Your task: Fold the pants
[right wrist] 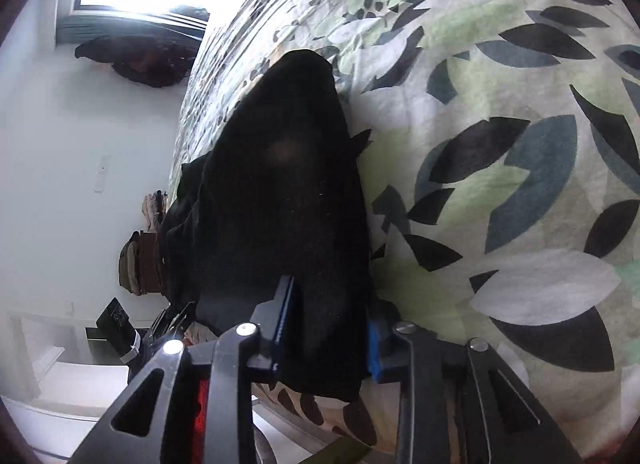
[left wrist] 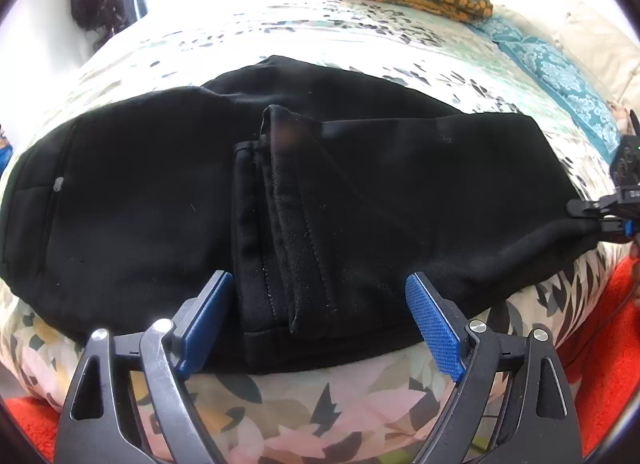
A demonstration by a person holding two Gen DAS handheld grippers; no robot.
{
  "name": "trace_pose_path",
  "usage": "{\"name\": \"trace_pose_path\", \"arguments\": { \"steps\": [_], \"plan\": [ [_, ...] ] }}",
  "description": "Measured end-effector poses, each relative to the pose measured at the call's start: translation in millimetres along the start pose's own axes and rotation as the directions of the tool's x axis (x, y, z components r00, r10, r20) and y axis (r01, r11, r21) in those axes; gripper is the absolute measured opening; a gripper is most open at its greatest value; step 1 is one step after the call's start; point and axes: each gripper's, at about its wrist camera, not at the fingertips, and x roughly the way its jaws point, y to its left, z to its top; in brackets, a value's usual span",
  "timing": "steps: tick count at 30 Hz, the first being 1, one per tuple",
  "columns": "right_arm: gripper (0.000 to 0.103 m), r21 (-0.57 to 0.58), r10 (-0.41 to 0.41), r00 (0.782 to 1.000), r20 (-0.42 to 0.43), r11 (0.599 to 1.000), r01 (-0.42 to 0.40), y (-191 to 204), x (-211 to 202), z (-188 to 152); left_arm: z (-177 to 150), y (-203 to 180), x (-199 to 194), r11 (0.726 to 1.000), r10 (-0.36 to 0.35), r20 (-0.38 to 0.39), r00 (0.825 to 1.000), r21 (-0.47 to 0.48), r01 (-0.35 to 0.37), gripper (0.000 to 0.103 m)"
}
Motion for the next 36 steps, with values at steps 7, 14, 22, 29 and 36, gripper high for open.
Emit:
{"name": "trace_pose_path", "arguments": {
  "steps": [7,14,22,29,36],
  "plan": [
    [0.014,-0.022,0.382,0.913,0.143,0.924,-0.383,56,-37,-13,1,2,0,1.000,-0.016,-0.030,0.999,-0.005,0.016,0.090],
    [0.014,-0.041,0.561,0.822,0.096,0.827,-0.560,145,-10,-6,6,27,-21,0.994,-0.091,-0.042,0.995,-0.065,0.088,0.088],
    [0.014,-0.120,0.574,0.812,-0.105,0.804,-0.583,267,73,3,21,180,-106,0.911,0.007,0.188,0.982,-0.406,0.071,0.088],
    [0.014,-0.134,0.473,0.841,-0.262,0.845,-0.517,340,201,4,-23,251,-124,0.821,0.132,0.249,0.959,-0.570,0.035,0.088],
    [0.014,-0.169,0.322,0.866,-0.382,0.897,-0.408,382,317,-14,-65,269,-99,0.811,0.153,0.176,0.972,-0.585,-0.021,0.088]
  ]
}}
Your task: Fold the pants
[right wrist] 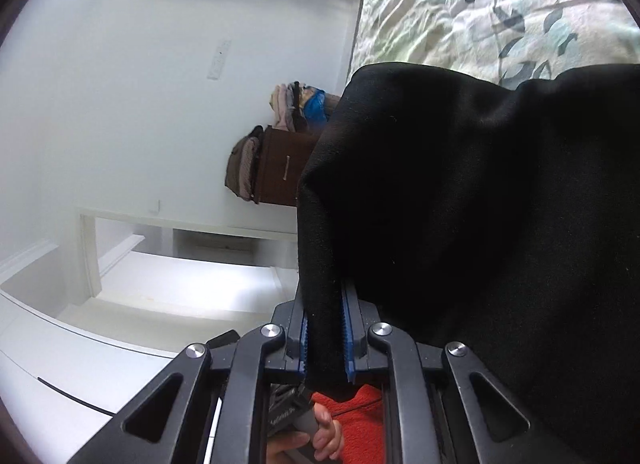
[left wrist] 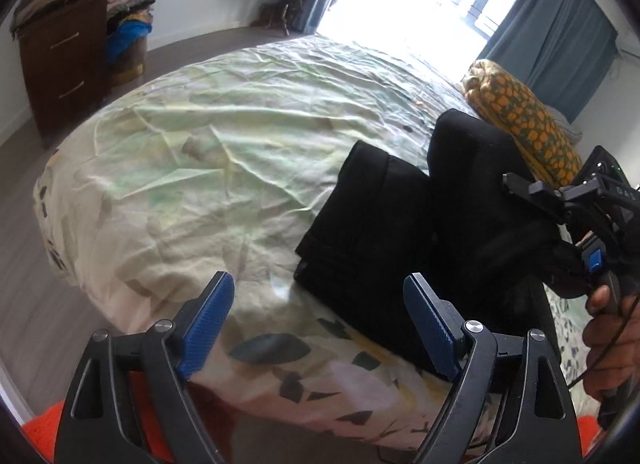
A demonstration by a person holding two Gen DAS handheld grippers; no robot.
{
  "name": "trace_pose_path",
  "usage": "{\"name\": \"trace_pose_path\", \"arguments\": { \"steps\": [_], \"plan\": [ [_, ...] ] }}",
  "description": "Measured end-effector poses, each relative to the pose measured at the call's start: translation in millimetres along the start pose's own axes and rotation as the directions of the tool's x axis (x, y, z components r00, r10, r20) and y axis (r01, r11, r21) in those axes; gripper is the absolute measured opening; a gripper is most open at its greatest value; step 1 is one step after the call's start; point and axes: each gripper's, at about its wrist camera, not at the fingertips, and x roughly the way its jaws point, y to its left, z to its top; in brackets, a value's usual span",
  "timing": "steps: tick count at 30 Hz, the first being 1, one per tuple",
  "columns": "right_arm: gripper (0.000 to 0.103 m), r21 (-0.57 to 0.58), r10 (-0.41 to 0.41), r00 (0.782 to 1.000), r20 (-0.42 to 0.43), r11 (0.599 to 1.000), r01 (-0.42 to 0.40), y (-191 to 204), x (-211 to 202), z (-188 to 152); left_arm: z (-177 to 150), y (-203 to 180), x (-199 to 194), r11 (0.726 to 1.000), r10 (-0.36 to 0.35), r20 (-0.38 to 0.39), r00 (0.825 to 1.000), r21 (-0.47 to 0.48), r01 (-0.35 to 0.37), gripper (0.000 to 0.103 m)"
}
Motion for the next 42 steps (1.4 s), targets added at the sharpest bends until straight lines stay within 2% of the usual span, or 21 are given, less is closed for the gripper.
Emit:
{"name": "trace_pose_path", "arguments": {
  "steps": [4,5,6,8,12,14,15,17,19,21,23,25,28,29,30,32,34,36,38,40,42],
  "plan": [
    [0.022,-0.024,-0.090,0.996,-0.029,0.996,0.089,-2,44,6,5,15,-9,0.998,-0.005,0.025,1.000,-0.061,0.007,0.088],
    [0.033,-0.023,-0.124,0.992,-0.034,0.992,0.124,-2,51,6,6,19,-11,0.997,-0.006,0.030,1.000,-0.076,0.008,0.088],
    [0.060,-0.015,-0.142,0.989,-0.040,0.990,0.141,-1,56,6,7,22,-13,0.996,-0.008,0.034,0.999,-0.090,0.011,0.088],
    [0.092,-0.012,-0.161,0.986,-0.032,0.987,0.161,6,57,3,8,28,-19,0.992,-0.011,0.054,0.998,-0.123,0.018,0.088],
    [0.093,-0.140,-0.165,0.986,-0.006,0.977,0.163,38,27,-7,24,22,-44,0.989,-0.032,0.132,0.991,-0.137,0.050,0.088],
    [0.093,-0.250,-0.207,0.970,0.128,0.940,0.233,57,-14,-18,37,0,-50,0.993,-0.088,0.151,0.985,-0.064,0.098,0.088],
    [0.094,-0.298,-0.257,0.939,0.228,0.900,0.319,63,-40,-28,45,-19,-48,0.992,-0.128,0.136,0.982,0.006,0.128,0.088],
    [0.094,-0.304,-0.390,0.835,0.388,0.801,0.516,58,-81,-38,53,-58,-31,0.969,-0.200,0.064,0.978,0.160,0.187,0.088],
    [0.094,-0.301,-0.503,0.758,0.414,0.710,0.636,40,-96,-53,51,-98,0,0.920,-0.209,-0.042,0.977,0.330,0.211,0.088],
    [0.092,-0.351,-0.582,0.732,0.354,0.643,0.681,23,-81,-60,39,-119,39,0.872,-0.129,-0.138,0.982,0.457,0.178,0.088],
    [0.092,-0.436,-0.650,0.697,0.302,0.556,0.708,-1,-64,-87,29,-112,65,0.855,-0.027,-0.193,0.981,0.504,0.123,0.088],
    [0.093,-0.491,-0.720,0.617,0.317,0.432,0.756,-24,-44,-125,25,-92,68,0.853,0.012,-0.201,0.980,0.513,0.095,0.088],
    [0.093,-0.527,-0.750,0.549,0.369,0.318,0.788,-34,-58,-162,37,-58,59,0.889,0.045,-0.204,0.978,0.455,0.054,0.089],
    [0.093,-0.543,-0.751,0.547,0.370,0.303,0.783,-29,-67,-169,45,-47,54,0.914,0.009,-0.218,0.976,0.397,0.081,0.089],
    [0.092,-0.552,-0.733,0.572,0.368,0.323,0.769,-25,-76,-173,51,-42,46,0.928,0.002,-0.198,0.980,0.366,0.072,0.088],
    [0.092,-0.537,-0.654,0.659,0.371,0.428,0.727,-12,-102,-171,64,-47,30,0.928,-0.036,-0.135,0.990,0.362,0.084,0.088],
    [0.093,-0.482,-0.571,0.706,0.420,0.519,0.706,3,-131,-153,77,-65,23,0.913,-0.133,-0.119,0.984,0.371,0.168,0.088],
    [0.093,-0.395,-0.535,0.708,0.461,0.591,0.703,6,-154,-121,87,-92,31,0.884,-0.213,-0.141,0.967,0.393,0.252,0.088],
    [0.093,-0.297,-0.570,0.690,0.447,0.633,0.715,-1,-164,-80,93,-119,52,0.854,-0.240,-0.193,0.951,0.425,0.302,0.088],
    [0.092,-0.256,-0.585,0.707,0.397,0.670,0.697,-13,-163,-40,97,-138,84,0.839,-0.186,-0.235,0.954,0.467,0.279,0.088],
    [0.092,-0.238,-0.617,0.718,0.322,0.682,0.692,-30,-148,-9,108,-135,118,0.868,-0.100,-0.231,0.968,0.454,0.198,0.088]
  ]
}}
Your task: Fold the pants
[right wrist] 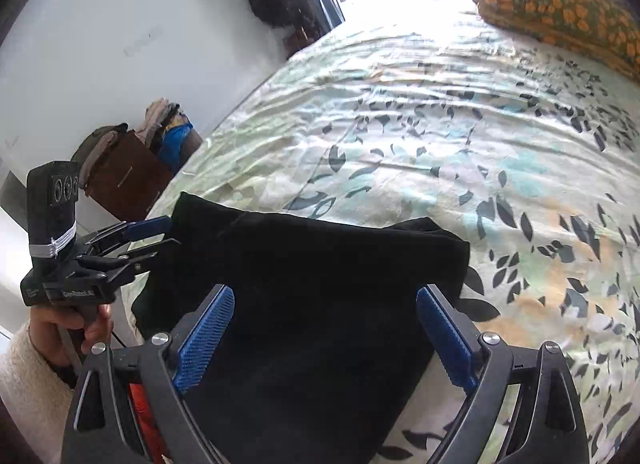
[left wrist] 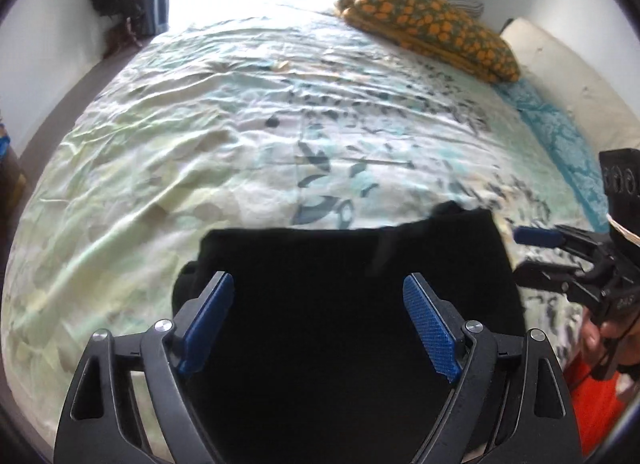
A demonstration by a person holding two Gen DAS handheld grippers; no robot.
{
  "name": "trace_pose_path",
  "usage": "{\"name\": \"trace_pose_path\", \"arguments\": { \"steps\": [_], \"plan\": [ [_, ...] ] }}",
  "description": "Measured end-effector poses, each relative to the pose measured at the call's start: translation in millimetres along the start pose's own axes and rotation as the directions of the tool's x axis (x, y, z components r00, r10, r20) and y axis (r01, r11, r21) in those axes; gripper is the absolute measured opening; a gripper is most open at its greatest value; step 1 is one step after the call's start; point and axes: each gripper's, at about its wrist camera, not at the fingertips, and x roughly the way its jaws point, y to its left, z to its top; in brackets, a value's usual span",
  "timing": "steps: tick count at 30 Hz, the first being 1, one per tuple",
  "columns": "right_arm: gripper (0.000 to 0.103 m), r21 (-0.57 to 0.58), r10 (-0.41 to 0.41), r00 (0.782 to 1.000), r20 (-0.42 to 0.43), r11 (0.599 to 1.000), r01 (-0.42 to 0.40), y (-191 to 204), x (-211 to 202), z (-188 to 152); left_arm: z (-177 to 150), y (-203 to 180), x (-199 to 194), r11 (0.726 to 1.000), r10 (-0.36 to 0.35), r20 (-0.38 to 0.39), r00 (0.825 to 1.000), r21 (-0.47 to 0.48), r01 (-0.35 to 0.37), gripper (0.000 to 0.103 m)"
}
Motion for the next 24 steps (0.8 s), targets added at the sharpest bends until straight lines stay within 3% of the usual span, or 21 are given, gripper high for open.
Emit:
{"name": "trace_pose_path", "arguments": {
  "steps": [2,4,5,8,12,14,16,17,19,22,24],
  "plan": [
    [0.091,0.019,-0.052,0.993,-0.102,0.998,0.054,-10,33,9,8,36,15,0.988,0.088,-0.027,0.996,-0.122,-0.091,0.090],
    [0.092,0.023,-0.184,0.971,-0.150,0.982,0.189,-21,55,1,7,76,19,0.958,-0.011,-0.038,0.999,-0.287,0.000,0.089],
    [0.091,0.040,-0.191,0.970,-0.151,0.979,0.199,-26,58,-4,4,84,15,0.947,-0.029,-0.036,0.999,-0.320,0.016,0.089],
    [0.091,0.078,-0.125,0.991,-0.049,0.989,0.129,-21,22,-12,-7,69,-24,0.976,0.036,0.026,0.999,-0.214,-0.029,0.088],
    [0.091,-0.051,-0.003,1.000,0.010,0.999,0.004,37,-36,-57,-39,19,-63,1.000,-0.006,0.048,0.999,-0.003,0.006,0.088],
    [0.091,-0.157,0.042,0.999,-0.014,0.987,-0.044,60,-32,-89,-62,2,-56,0.997,-0.001,-0.021,1.000,0.075,0.002,0.088],
    [0.094,-0.255,0.026,0.996,-0.083,0.966,-0.046,77,-18,-126,-82,-4,-38,0.990,0.077,-0.113,0.991,0.128,-0.063,0.088],
    [0.094,-0.319,-0.040,0.997,-0.073,0.948,0.014,82,-11,-140,-91,-4,-31,0.983,0.137,-0.142,0.980,0.144,-0.116,0.088],
    [0.094,-0.426,-0.146,0.988,-0.053,0.898,0.110,93,-12,-155,-100,-4,-43,0.989,0.138,-0.141,0.980,0.075,-0.128,0.088],
    [0.094,-0.401,-0.113,0.990,-0.086,0.913,0.070,94,-41,-152,-103,-29,-88,0.986,0.166,-0.044,0.985,0.022,-0.166,0.088],
    [0.094,-0.322,-0.069,0.994,-0.089,0.946,0.037,87,-67,-147,-108,-61,-120,0.968,0.243,0.052,0.969,0.047,-0.245,0.088]
  ]
}}
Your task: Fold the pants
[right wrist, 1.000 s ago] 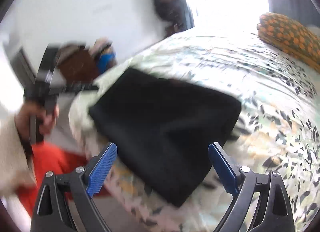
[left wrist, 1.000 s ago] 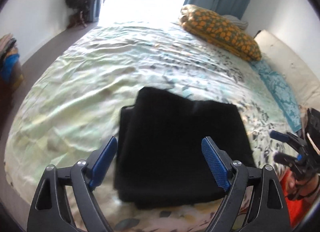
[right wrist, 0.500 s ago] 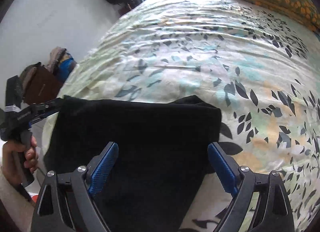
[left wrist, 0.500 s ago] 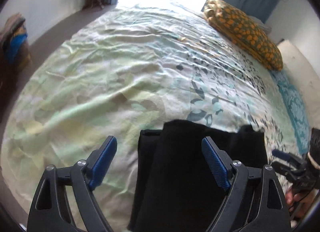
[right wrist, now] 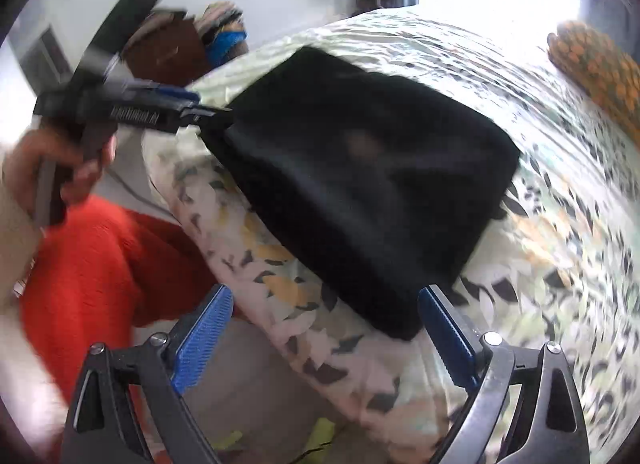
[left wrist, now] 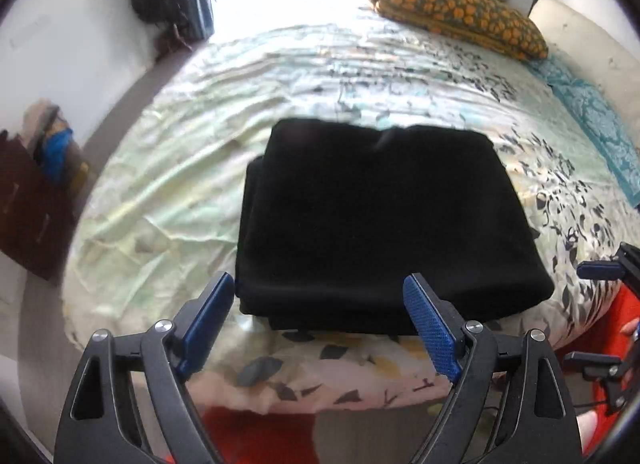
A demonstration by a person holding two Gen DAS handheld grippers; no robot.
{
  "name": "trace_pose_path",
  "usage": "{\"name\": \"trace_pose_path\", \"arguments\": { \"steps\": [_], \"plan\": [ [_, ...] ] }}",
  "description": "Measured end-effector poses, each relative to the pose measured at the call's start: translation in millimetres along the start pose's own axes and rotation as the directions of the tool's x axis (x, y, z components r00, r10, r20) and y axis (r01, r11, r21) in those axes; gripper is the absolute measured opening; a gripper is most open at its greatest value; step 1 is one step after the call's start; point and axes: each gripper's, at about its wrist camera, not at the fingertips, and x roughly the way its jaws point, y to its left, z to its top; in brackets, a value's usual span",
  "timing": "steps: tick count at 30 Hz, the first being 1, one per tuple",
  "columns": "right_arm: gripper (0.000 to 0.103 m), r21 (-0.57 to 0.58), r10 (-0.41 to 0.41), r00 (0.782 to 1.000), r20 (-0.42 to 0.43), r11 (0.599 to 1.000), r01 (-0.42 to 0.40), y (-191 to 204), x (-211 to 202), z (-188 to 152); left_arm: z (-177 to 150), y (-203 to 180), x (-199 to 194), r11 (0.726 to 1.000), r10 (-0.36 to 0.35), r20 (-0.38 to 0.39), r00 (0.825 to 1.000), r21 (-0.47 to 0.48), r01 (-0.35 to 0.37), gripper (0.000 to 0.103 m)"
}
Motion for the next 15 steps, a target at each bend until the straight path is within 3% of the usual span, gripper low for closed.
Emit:
{"name": "trace_pose_path", "arguments": {
  "steps": [3,7,8,9,11,12,13,15],
  "plan": [
    [0.095,0.115,-0.007,1.000,0.017,0.993,0.005,-12,-38,-2,-5,-34,-49,0.995,0.104,0.087,0.991,-0.016,-0.103,0.088],
    [0.097,0.205,-0.054,0.997,0.046,0.978,0.043,-16,-84,-7,-12,-56,-92,0.991,0.066,0.103,0.992,-0.125,-0.053,0.088],
    [0.097,0.225,-0.059,0.997,0.048,0.973,0.046,-17,-93,-9,-15,-60,-100,0.985,0.086,0.103,0.991,-0.156,-0.069,0.088],
    [0.097,0.250,-0.059,0.997,0.048,0.967,0.045,-19,-101,-10,-17,-64,-108,0.975,0.147,0.104,0.984,-0.183,-0.126,0.088],
    [0.098,0.296,-0.052,0.997,0.054,0.955,0.033,-21,-116,-12,-21,-71,-120,0.938,0.304,0.105,0.947,-0.208,-0.278,0.088],
    [0.098,0.314,-0.045,0.997,0.061,0.949,0.023,-22,-122,-12,-21,-72,-126,0.922,0.349,0.110,0.931,-0.216,-0.320,0.088],
    [0.098,0.328,-0.044,0.997,0.066,0.945,0.020,-22,-127,-12,-22,-71,-129,0.918,0.355,0.107,0.929,-0.227,-0.324,0.088],
    [0.098,0.336,-0.056,0.995,0.083,0.942,0.025,-22,-135,-12,-25,-68,-135,0.925,0.310,0.076,0.948,-0.256,-0.282,0.088]
  ]
}}
